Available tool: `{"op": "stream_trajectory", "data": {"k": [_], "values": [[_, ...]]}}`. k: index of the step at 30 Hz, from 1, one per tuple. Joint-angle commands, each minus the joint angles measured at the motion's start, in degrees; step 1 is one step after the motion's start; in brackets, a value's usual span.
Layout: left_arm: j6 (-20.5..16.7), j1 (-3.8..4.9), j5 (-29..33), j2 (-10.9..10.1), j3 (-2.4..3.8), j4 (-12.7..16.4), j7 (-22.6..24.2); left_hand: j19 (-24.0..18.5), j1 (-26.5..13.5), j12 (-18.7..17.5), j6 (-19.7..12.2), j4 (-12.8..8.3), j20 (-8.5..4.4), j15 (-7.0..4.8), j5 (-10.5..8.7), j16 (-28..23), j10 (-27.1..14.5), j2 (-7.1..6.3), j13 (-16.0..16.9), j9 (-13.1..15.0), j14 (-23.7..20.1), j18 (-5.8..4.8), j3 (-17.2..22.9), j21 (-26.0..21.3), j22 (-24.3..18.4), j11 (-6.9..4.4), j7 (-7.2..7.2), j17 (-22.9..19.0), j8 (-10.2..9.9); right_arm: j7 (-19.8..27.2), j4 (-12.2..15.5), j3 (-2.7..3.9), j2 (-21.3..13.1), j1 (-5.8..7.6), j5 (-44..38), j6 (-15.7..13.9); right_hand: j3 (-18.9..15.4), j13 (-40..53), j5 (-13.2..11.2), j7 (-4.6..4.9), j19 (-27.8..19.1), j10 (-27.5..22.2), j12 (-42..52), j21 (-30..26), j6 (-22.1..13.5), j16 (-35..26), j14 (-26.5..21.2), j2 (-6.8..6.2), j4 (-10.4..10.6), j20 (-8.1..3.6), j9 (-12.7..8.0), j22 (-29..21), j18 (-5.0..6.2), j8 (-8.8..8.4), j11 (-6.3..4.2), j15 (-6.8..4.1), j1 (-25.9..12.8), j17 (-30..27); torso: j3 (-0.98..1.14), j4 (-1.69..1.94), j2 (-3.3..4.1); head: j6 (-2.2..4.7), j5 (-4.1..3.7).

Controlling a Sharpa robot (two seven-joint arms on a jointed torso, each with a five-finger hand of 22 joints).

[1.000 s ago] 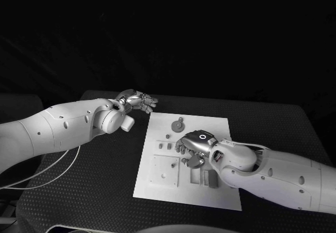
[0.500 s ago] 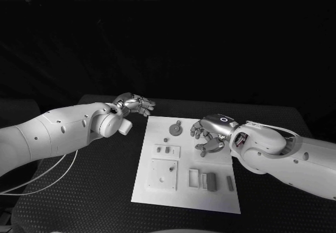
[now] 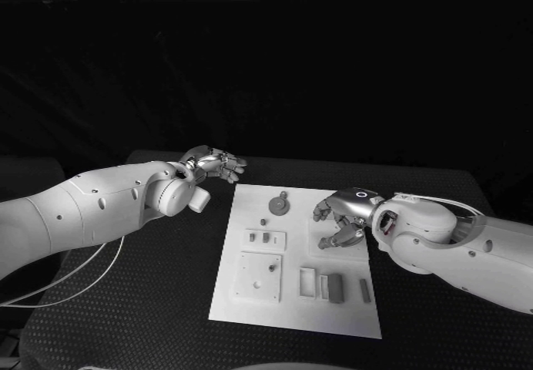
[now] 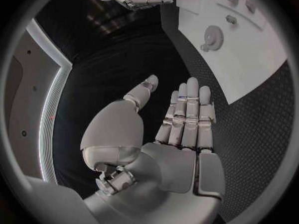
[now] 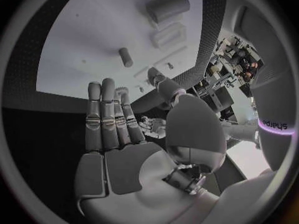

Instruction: Assemble the parts on the task board

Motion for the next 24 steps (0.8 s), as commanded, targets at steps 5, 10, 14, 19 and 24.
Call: {"op": "stream_trajectory", "data": {"k": [5,10,14,19,24], "values": [[1.0,0.07,0.0,0.3,0.04,0.0,0.8,0.4,-0.5,0.3,-0.3,0.1,0.06,-0.15,-0.2,-0.4,0.0,0.01,-0.1,-0.1,0.4,0.58,-0.1,-0.2,0.1,0.05,0.02,0.1,0.2,-0.5,-1.6,-0.33,1.4,-1.3,-1.8,3.1,0.8,0.1,-0.1,0.44,0.1,1.0,1.0,1.4,0.4,2.0,-0.3,0.02,1.5,-0.5,0.2,1.3,1.71,0.79,-0.59,-0.48,1.6,0.6,0.01,0.04,0.13,-0.25,-0.27],[1.0,0.07,0.0,0.2,0.04,0.0,0.8,0.4,-0.2,0.3,-0.3,-0.1,0.03,-0.17,-0.19,-0.5,0.0,0.06,-0.1,-0.1,0.4,0.61,0.0,-0.3,0.2,0.03,0.0,0.2,0.3,-0.4,-2.3,-0.74,1.7,-1.86,-2.9,3.5,3.7,0.2,-0.1,0.91,0.8,2.1,1.5,2.5,1.3,3.2,0.1,0.2,2.7,-0.96,0.4,1.2,1.71,1.55,-1.22,-1.07,5.3,0.8,-0.08,0.14,0.08,-0.73,-0.12],[1.1,0.07,0.0,0.1,0.04,0.0,0.7,0.4,-0.2,0.3,-0.3,-0.1,0.05,-0.16,-0.2,-0.5,0.0,0.07,-0.1,-0.1,0.4,0.59,-0.1,-0.3,0.2,0.04,0.01,0.3,0.3,-0.1,-2.6,-0.88,1.9,-2.32,-3.1,3.1,4.6,0.8,-0.1,1.39,1.1,5.2,3.0,3.4,2.9,4.0,0.4,0.37,3.5,-1.14,0.7,1.3,1.71,2.59,-2.13,-1.91,6.4,0.8,-0.09,0.13,0.11,-0.83,-0.04],[1.1,0.07,0.0,0.1,0.04,0.0,0.7,0.4,-0.3,0.3,-0.3,0.0,0.06,-0.16,-0.21,-0.5,0.0,0.07,-0.1,-0.1,0.4,0.58,-0.1,-0.3,0.2,0.04,0.02,0.3,0.3,0.2,-2.8,-0.89,2.2,-2.5,-3.4,1.6,5.7,1.8,-0.1,1.81,2.1,8.9,4.8,4.7,5.3,5.0,1.6,0.82,4.9,-1.68,1.1,1.2,1.71,3.87,-3.29,-2.99,7.5,0.6,-0.03,0.06,0.1,-0.91,-0.07],[1.3,0.07,0.0,0.2,0.04,0.0,0.7,0.4,-0.3,0.3,-0.4,0.0,0.06,-0.16,-0.21,-0.5,0.0,0.09,-0.1,-0.1,0.4,0.58,-0.1,-0.3,0.2,0.05,0.02,0.4,0.3,0.2,-3.1,-0.88,2.6,-2.69,-3.7,0.3,7.0,2.5,-0.1,1.86,3.2,11.1,5.7,5.9,7.3,5.7,2.8,1.41,6.0,-2.33,1.4,1.2,1.71,4.81,-3.81,-3.53,8.4,0.3,-0.06,0.07,0.1,-0.89,-0.13]]}}
